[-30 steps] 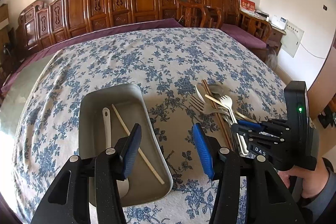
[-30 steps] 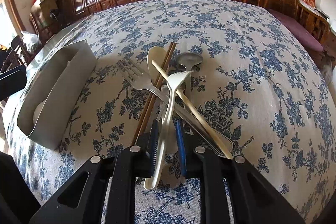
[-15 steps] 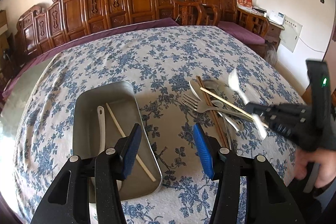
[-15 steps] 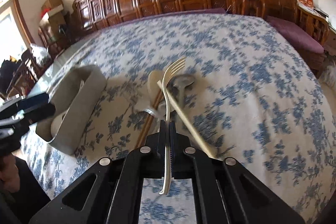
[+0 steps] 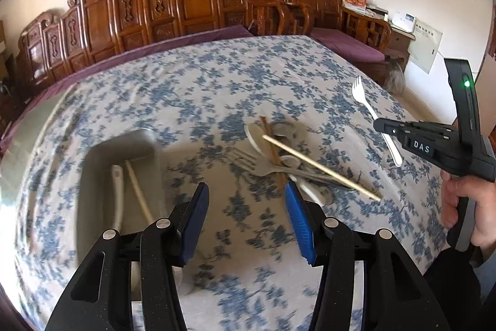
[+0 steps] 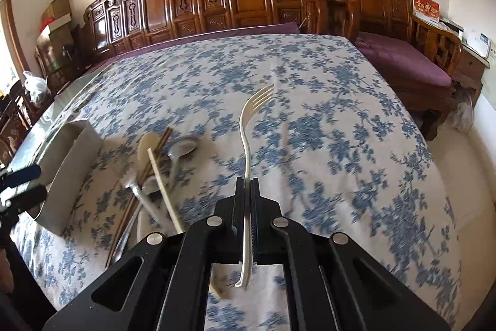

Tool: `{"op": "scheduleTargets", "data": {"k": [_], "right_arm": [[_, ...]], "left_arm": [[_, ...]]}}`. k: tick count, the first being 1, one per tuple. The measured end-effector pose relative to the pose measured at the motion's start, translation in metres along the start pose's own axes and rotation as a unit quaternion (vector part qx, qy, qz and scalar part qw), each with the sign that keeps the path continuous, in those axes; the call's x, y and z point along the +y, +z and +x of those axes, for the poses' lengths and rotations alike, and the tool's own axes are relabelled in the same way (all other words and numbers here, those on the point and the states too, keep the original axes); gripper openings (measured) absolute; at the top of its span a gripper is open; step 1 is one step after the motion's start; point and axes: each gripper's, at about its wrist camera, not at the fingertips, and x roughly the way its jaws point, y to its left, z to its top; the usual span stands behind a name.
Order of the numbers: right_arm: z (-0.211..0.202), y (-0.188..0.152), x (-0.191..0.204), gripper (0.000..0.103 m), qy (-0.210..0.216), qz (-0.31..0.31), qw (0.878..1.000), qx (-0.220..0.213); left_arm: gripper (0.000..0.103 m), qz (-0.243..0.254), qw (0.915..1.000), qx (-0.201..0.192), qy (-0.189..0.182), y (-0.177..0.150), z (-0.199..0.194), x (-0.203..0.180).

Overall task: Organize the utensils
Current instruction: 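Grasp a wooden chopstick with the left tool while the right tool holds the fork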

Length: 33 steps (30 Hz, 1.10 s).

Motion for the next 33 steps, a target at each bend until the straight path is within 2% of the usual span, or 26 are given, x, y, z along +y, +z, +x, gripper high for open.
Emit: {"op": "scheduleTargets", "data": {"k": [8,14,22,30,33], "right_arm": [[0.005,0.003,-0.029,0.004,0.017,0.034,0.999,0.001],[-0.001,0.004,-0.037,0.004,0.028,0.055,0.998,-0.011],[-0.005,0.008,-0.041,0.004,0.037,0.066,0.997,-0.021],[-0.009,0.009,-0.048,0.005,0.041,0.088,0.995,-0.029],[-0.010,0.010,-0.050,0.005,0.043,0.092,0.994,-0.032]], "left_arm": [[0.042,-0.011,0.9992,0.029,-0.023,0.019,0.039,-0.034],[0.032,-0.042,0.9959,0.068,-0.043,0.028,0.079,-0.052],[0.029,-0.049,0.9928,0.103,-0.038,0.025,0.111,-0.071],[0.027,-0.028,0.9916,0.124,-0.020,0.027,0.123,-0.092],[0.021,-0.023,0.9910,0.130,-0.021,0.025,0.124,-0.099]]}}
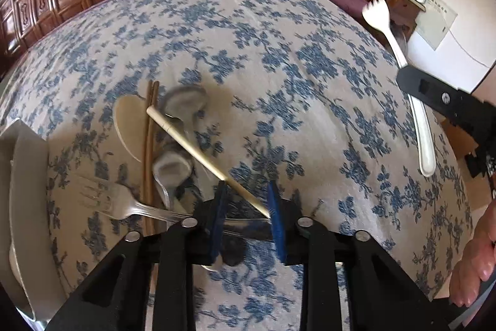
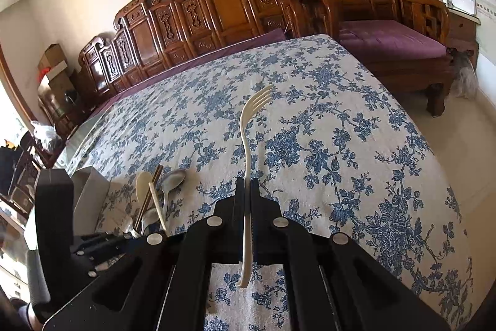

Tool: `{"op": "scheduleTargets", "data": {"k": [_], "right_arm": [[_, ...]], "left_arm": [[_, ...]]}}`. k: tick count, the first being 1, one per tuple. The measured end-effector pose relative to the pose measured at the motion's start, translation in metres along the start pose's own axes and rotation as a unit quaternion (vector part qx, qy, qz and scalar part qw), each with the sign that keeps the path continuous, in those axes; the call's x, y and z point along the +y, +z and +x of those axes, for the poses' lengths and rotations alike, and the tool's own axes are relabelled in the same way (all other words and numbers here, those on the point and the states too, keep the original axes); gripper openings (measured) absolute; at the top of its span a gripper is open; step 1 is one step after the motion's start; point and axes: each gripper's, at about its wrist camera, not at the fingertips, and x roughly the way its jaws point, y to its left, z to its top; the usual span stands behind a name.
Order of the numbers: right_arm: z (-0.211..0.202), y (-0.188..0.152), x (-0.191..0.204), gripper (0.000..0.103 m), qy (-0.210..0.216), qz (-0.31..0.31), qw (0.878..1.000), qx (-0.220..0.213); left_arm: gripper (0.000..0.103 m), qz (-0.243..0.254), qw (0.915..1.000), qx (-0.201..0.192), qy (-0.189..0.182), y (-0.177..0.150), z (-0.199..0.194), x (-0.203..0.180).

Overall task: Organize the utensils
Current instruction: 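Grasp a wooden chopstick with the left tool while the right tool holds the fork, then carry the chopstick into the grey tray and open the left tool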

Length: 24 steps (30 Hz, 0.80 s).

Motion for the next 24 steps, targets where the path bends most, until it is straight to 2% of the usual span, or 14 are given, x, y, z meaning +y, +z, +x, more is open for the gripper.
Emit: {"op": "scheduleTargets", "data": {"k": [3,5,14,20,24], "right_arm": [[-0.001,0.000,0.000,0.005,0.000,0.001,1.000,-0.002],[-0.001,0.001,-0.001,0.005,0.000,0.003,1.000,-0.002],[-0.003,0.000,0.002,0.005,0.001,0.000,1.000,-0.005],[-0.003,0.000,0.003,0.005,0.002,0.001,1.000,-0.004],[-0.005,-0.002,0.008,0.005,0.006,-0.002,1.000,-0.003]], "left_arm": [[0.017,0.002,1.0000,-0.007,0.001,-0.003,-0.003,-0.003],[0.005,0.002,0.9999,-0.010,0.003,-0.003,-0.003,-0.004],[0.005,0.001,1.0000,0.000,-0.007,-0.005,0.000,-0.007],[0.004,0.006,0.9998,-0.015,-0.009,-0.005,-0.012,-0.007],[0.004,0.013,0.9994,-0.032,-0.008,-0.004,-0.033,0.000]]}}
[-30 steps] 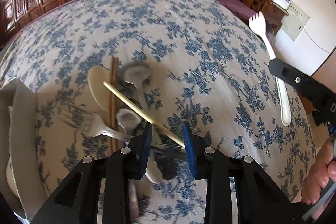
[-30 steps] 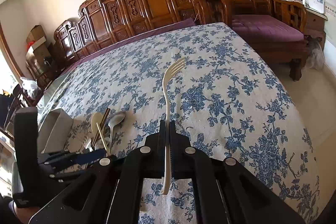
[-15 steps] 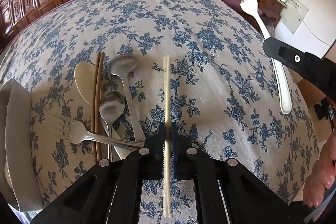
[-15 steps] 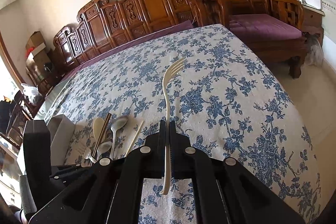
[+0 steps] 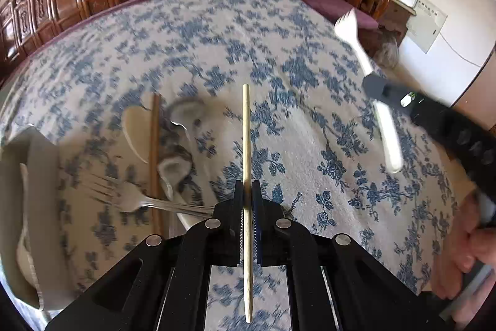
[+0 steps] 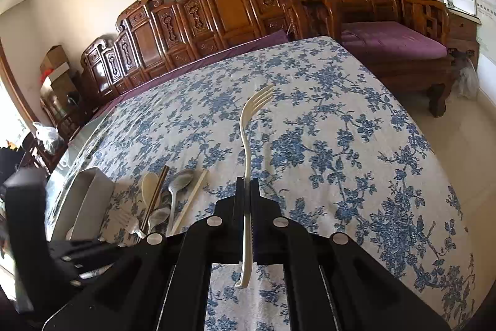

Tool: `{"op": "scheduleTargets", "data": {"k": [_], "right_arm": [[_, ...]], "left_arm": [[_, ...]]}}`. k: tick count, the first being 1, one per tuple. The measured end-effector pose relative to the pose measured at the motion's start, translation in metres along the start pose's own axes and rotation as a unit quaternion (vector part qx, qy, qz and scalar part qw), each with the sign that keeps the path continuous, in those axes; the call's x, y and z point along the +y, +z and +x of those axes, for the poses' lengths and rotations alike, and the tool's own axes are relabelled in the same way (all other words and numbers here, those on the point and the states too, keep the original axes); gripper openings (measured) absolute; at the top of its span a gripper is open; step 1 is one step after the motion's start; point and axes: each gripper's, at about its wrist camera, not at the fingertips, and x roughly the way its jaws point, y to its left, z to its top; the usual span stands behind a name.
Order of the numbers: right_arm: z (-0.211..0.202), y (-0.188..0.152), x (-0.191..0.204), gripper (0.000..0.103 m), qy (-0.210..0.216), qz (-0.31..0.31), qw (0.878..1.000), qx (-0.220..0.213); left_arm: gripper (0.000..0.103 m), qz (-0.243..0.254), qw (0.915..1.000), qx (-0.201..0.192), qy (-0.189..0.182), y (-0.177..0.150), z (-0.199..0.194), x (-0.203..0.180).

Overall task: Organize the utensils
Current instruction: 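Carry the chopstick into the grey tray and open the left tool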

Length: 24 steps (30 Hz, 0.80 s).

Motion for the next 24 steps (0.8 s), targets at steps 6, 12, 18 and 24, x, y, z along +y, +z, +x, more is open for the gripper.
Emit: {"op": "scheduleTargets", "data": {"k": [6,12,18,24], "right_arm": [[0.001,-0.006,0.020,0.005,0.011,-0.019,1.000,0.008],[0.001,-0.016,0.054,0.005,0.029,-0.053,0.998,0.017],[0.002,-0.026,0.094,0.004,0.046,-0.099,0.994,0.025],[0.000,-0.033,0.122,0.005,0.063,-0.119,0.991,0.025]], "left_arm": [[0.004,0.002,0.9995,-0.029,0.014,0.002,-0.038,0.021],[0.004,-0.015,0.9985,-0.047,0.026,0.000,-0.066,0.055],[0.004,-0.026,0.9974,-0.057,0.037,-0.005,-0.082,0.084],[0.004,-0.038,0.9963,-0.062,0.045,-0.013,-0.094,0.115]]}}
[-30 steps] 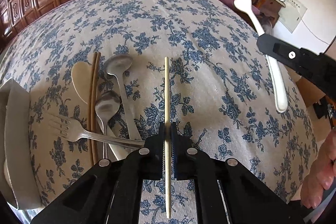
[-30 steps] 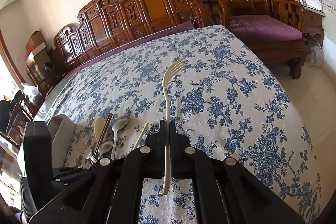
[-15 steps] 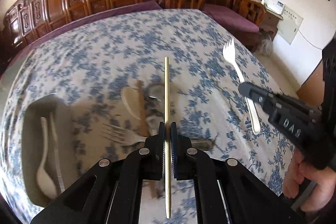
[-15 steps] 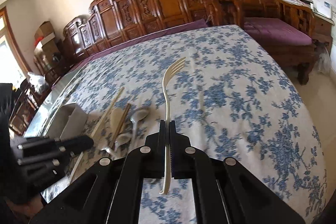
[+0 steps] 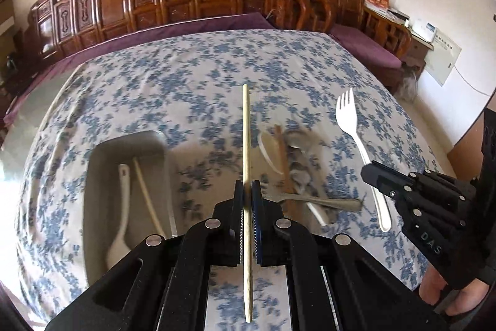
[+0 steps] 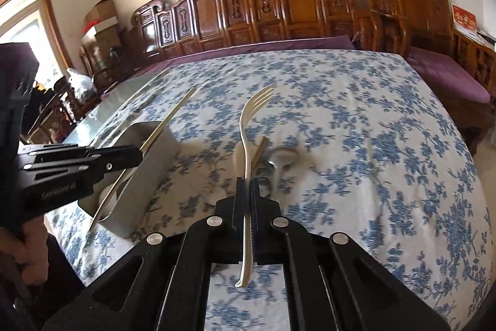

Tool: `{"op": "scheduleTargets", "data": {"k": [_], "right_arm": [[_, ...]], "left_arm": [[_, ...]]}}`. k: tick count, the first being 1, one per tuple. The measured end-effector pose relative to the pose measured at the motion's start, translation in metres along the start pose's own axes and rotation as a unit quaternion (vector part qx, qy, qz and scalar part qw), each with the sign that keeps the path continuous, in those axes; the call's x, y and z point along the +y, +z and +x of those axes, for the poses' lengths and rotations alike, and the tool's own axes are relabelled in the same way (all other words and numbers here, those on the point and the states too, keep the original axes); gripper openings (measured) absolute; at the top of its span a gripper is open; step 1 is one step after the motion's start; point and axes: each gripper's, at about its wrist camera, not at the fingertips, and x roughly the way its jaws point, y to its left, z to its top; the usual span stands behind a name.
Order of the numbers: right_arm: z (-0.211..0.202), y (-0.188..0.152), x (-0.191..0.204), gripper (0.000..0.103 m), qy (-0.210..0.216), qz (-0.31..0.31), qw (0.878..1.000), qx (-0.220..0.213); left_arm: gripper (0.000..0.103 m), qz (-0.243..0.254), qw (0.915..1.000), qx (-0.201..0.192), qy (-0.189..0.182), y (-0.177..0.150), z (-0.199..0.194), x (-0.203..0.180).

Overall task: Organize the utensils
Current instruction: 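Carry the chopstick into the grey tray and open the left tool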

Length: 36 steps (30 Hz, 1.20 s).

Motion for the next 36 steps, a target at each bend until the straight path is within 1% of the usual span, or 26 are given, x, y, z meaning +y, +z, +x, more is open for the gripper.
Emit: {"op": "scheduleTargets", "data": {"k": [9,19,23,30,36], "right_arm": [[0.008,-0.001,0.023,0.005,0.007,-0.019,1.000,0.004],[0.022,-0.001,0.037,0.005,0.011,-0.033,0.999,0.013],[0.026,-0.001,0.042,0.004,0.013,-0.039,0.999,0.017],[0.035,-0.004,0.048,0.005,0.011,-0.049,0.998,0.026],[0.038,-0.005,0.049,0.004,0.009,-0.051,0.998,0.030]], "left_arm": [[0.004,-0.007,0.9998,-0.003,0.017,-0.004,-0.006,0.044],[0.004,-0.007,0.9994,0.000,0.034,-0.012,0.001,0.086],[0.004,-0.010,0.9994,0.006,0.033,-0.019,0.007,0.102],[0.004,-0.029,0.9990,0.020,0.027,-0.032,0.025,0.121],[0.004,-0.027,0.9988,0.032,0.025,-0.043,0.035,0.123]]}}
